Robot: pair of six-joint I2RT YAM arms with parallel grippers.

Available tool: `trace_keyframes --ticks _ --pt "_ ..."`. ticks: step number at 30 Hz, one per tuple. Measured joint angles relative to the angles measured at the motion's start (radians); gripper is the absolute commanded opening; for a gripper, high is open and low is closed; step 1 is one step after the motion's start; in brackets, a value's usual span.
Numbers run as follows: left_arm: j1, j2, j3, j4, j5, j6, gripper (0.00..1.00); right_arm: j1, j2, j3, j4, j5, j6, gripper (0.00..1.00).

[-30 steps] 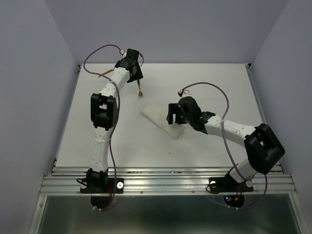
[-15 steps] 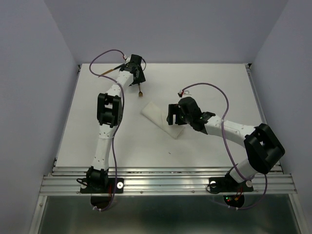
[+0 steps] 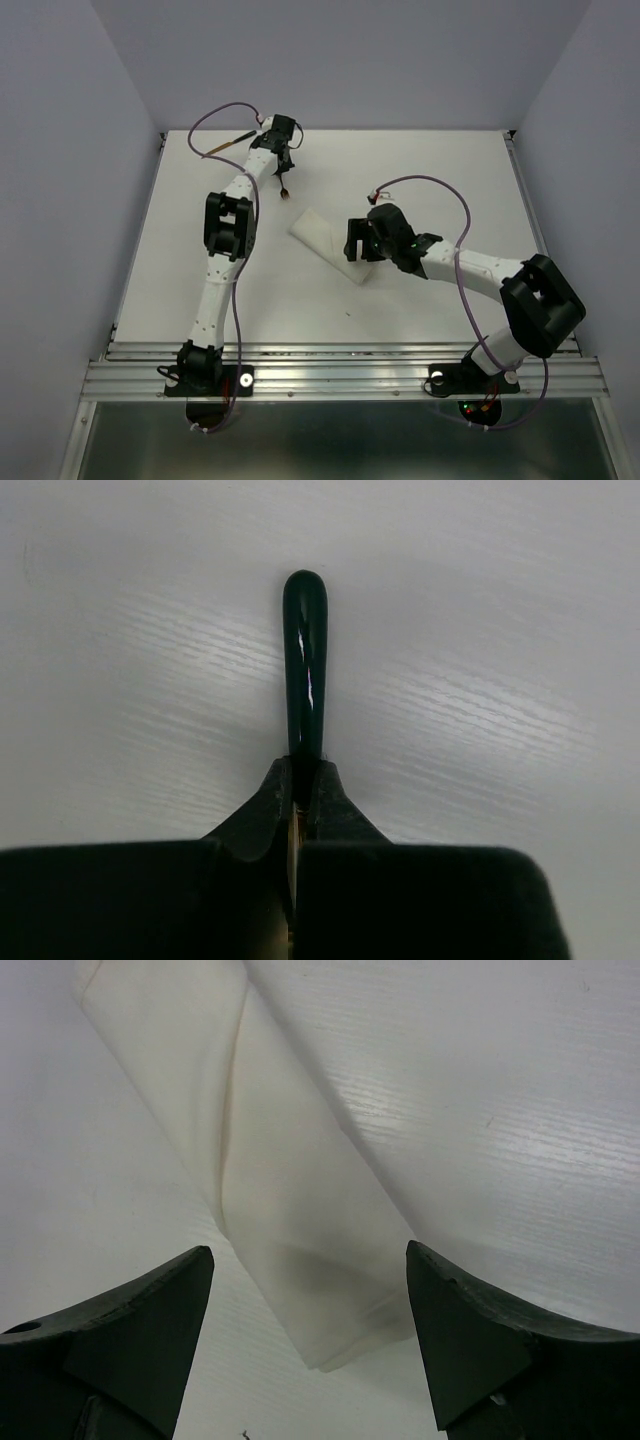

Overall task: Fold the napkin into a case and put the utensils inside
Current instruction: Turn over the smaller rectangle-folded napkin at the center of the board.

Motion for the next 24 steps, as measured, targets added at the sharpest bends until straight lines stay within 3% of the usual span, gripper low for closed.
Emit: trace_keyframes --ticks 4,12,21,24 --pt "0.006 -0.074 -0.138 0.053 0.0 -0.028 0.0 0.0 -0.023 -0.006 -0.001 -0.008 -0.009 0.83" --pt "0.001 -0.397 -0.661 0.101 -0.019 -0.14 0.0 0.0 -0.045 -0.005 0.001 -0.017 -0.056 0.83" --pt "-0.072 -0.699 -1.13 0.131 -0.04 -0.296 0.0 0.0 -0.116 -0.005 0.07 0.008 -0.1 0.84" --pt "-0.142 -0.772 -1.223 0.143 -0.018 -0.347 0.11 0.0 -0.117 -0.005 0.084 0.015 -0.1 0.86"
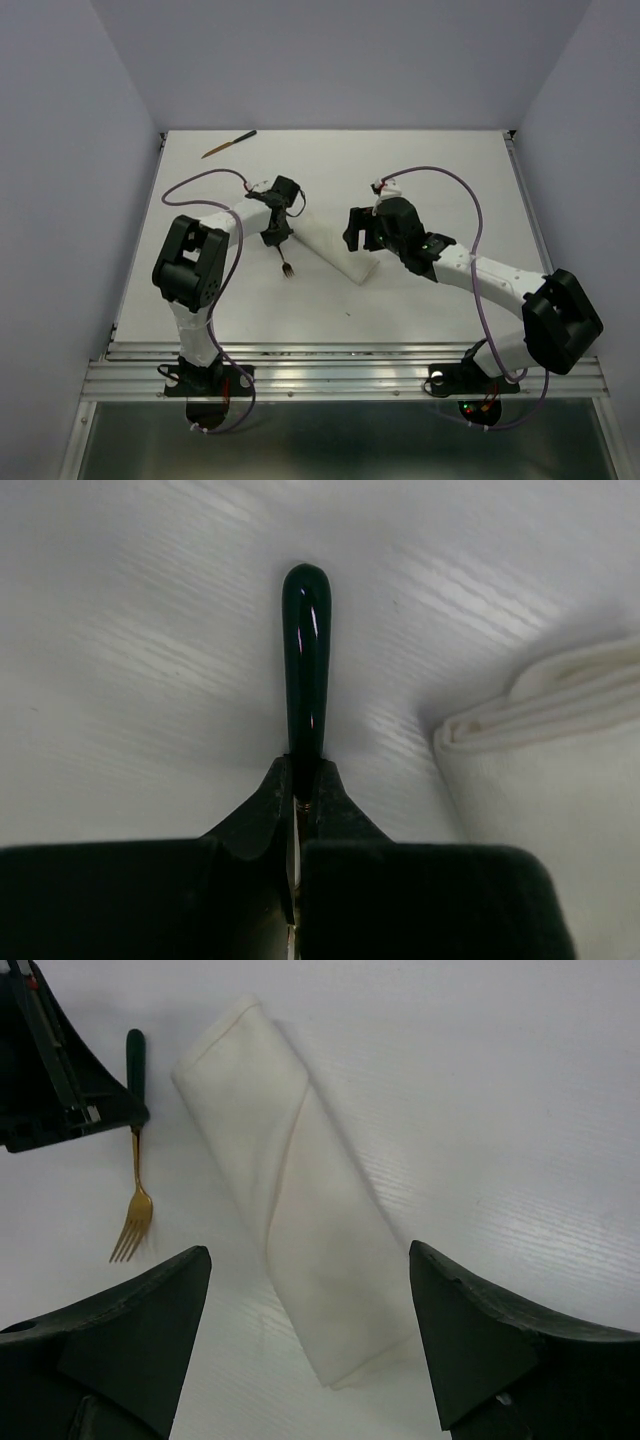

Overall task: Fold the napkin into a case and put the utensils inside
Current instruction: Turn over the smaller rectangle-folded napkin at the center of the board, then pick up the fork from the center of the board.

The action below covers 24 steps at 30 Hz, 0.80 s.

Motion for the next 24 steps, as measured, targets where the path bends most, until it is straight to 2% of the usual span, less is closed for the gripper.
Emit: trace_keyframes --ticks 1,2,4,5,9,17,19,24 --pt "-0.022 -0.011 -0.016 0.011 0.006 -0.01 0.15 0.0 0.0 0.0 0.0 0.0 0.002 0.86" --pt "-0.042 -0.023 -0.031 0.02 0.022 -0.015 0.26 0.0 0.001 0.0 0.0 0.0 0.004 0.86" --pt "-0.062 -0.038 -0.051 0.028 0.048 -0.025 0.38 0.0 0.016 0.025 -0.032 0.0 0.013 0.86" --pt "-0.069 -0.046 -0.063 0.032 0.068 -0.029 0.48 0.0 0.031 0.047 -0.053 0.001 0.018 0.86" --pt "-0.081 -0.114 -0.117 0.001 0.117 -0.036 0.61 0.004 0.061 0.091 -0.083 0.001 0.028 0.84" --pt "-0.052 -0.321 -0.097 -0.138 0.096 -0.005 0.6 0.079 0.116 0.14 -0.107 -0.01 0.036 0.75" --pt "-0.01 -0.363 -0.077 -0.156 0.086 0.016 0.6 0.109 0.169 0.184 -0.112 -0.014 0.035 0.72" --pt "0.198 -0.452 -0.057 -0.172 0.063 0.086 0.6 0.175 0.344 0.338 -0.141 -0.037 0.019 0.71"
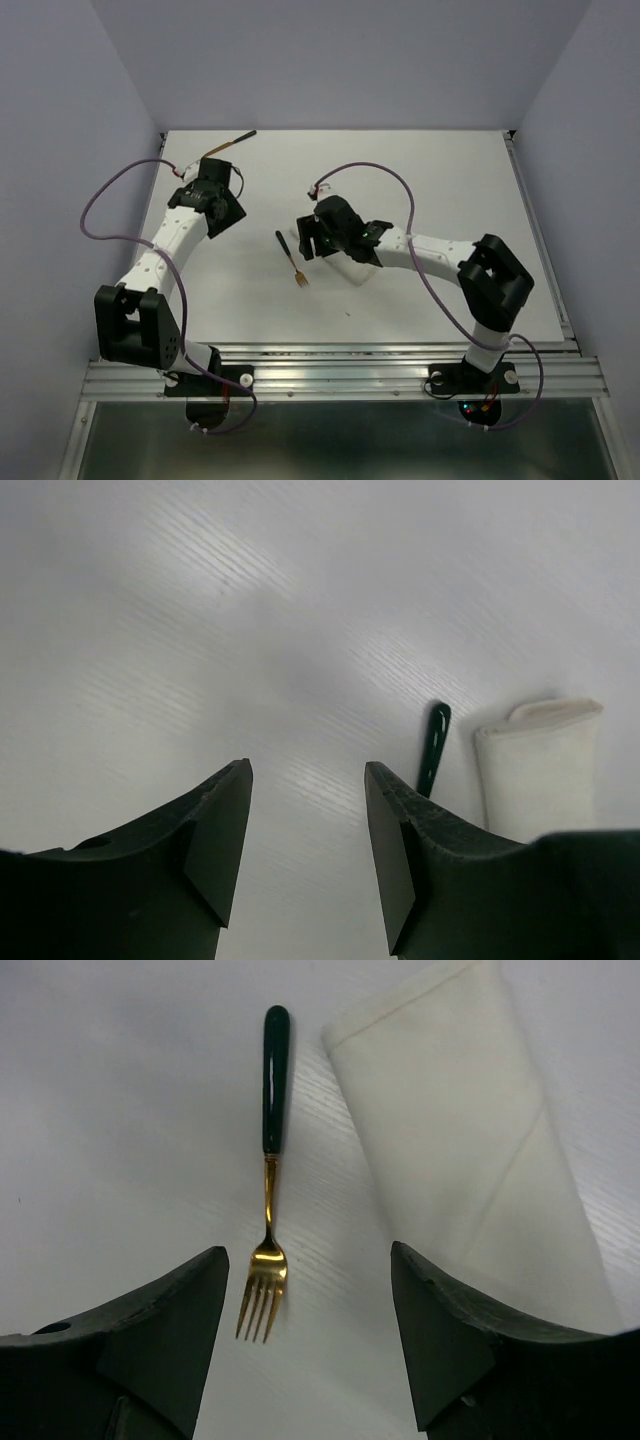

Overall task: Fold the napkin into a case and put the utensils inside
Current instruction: Pick up the fork from the center of the board.

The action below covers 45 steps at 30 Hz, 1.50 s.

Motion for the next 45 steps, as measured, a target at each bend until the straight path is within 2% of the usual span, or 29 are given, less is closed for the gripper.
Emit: trace_keyframes --ticks 4,13,20,21,23,26,31,33,34,35,41,45 --pt "0.1 -0.035 0.0 -0.014 -0.02 0.041 0.6 0.041 0.146 0.137 -0.027 0.008 -0.034 0.69" --pt "0.141 -0.056 -0.034 0.018 0.051 0.09 0.6 0.096 0.372 0.351 -0.109 0.058 -0.09 0.64" --pt "0.166 -0.056 -0.091 0.05 0.124 0.102 0.6 0.124 0.505 0.492 -0.126 0.15 -0.125 0.5" --pt "0.167 -0.057 -0.092 0.052 0.126 0.103 0.6 0.126 0.512 0.502 -0.127 0.161 -0.127 0.48" --pt "0.172 -0.058 -0.092 0.059 0.13 0.106 0.6 0.127 0.525 0.518 -0.129 0.18 -0.131 0.37" --pt "0.174 -0.06 -0.092 0.066 0.136 0.109 0.6 0.132 0.526 0.521 -0.129 0.186 -0.134 0.3" --pt "0.177 -0.06 -0.095 0.084 0.148 0.113 0.6 0.135 0.525 0.521 -0.13 0.189 -0.15 0.34" --pt "0.177 -0.06 -0.095 0.092 0.157 0.115 0.6 0.135 0.524 0.521 -0.13 0.188 -0.154 0.2" --pt "0.177 -0.06 -0.095 0.096 0.161 0.116 0.6 0.135 0.523 0.521 -0.133 0.185 -0.158 0.09" --pt "0.177 -0.059 -0.095 0.101 0.165 0.116 0.6 0.135 0.521 0.52 -0.137 0.18 -0.164 0.02" --pt "0.177 -0.01 -0.071 0.118 0.217 0.138 0.6 0.133 0.473 0.469 -0.151 0.135 -0.18 0.01" --pt "0.165 0.055 -0.018 0.131 0.262 0.149 0.59 0.133 0.357 0.367 -0.147 0.118 -0.207 0.01"
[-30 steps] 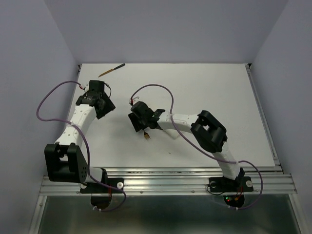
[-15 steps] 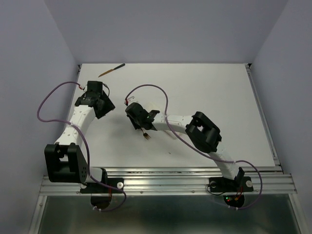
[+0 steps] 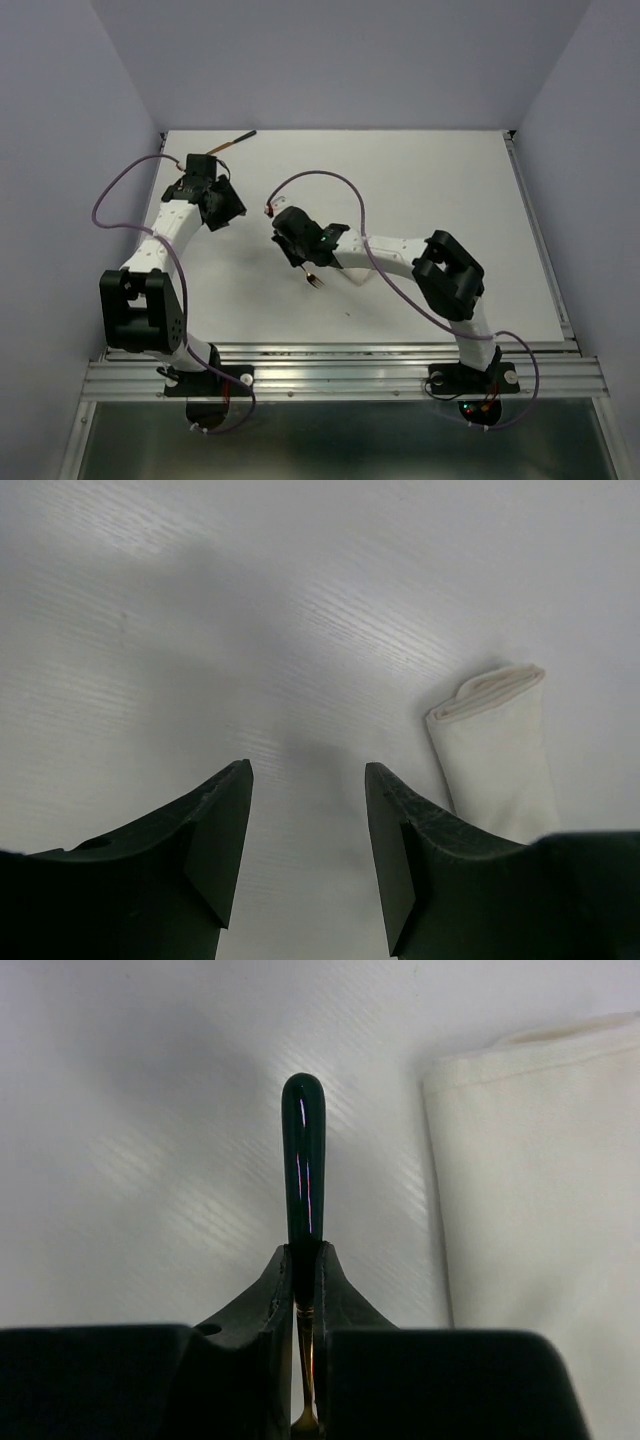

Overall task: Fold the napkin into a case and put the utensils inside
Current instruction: Pick up the fork from the center of the board, then stuff the fork into the folded napkin.

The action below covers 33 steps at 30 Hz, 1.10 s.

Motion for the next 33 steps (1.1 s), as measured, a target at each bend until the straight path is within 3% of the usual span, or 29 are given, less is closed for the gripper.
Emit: trace_keyframes --ticks 8,12,19,33 --pt "-0.117 0.151 0.165 0.031 0.076 0.008 0.57 -0.024 -0.348 -0.22 0.015 -0.012 -0.07 0.01" --pt "-0.182 0.261 0.235 0.049 0.11 0.011 0.57 -0.096 -0.475 -0.335 0.016 -0.005 -0.092 0.01" --pt "-0.215 0.476 0.352 0.055 0.171 0.024 0.56 -0.166 -0.486 -0.402 -0.039 0.026 -0.111 0.01" --pt "-0.226 0.598 0.384 0.049 0.171 0.02 0.54 -0.199 -0.394 -0.417 -0.063 0.009 -0.17 0.01"
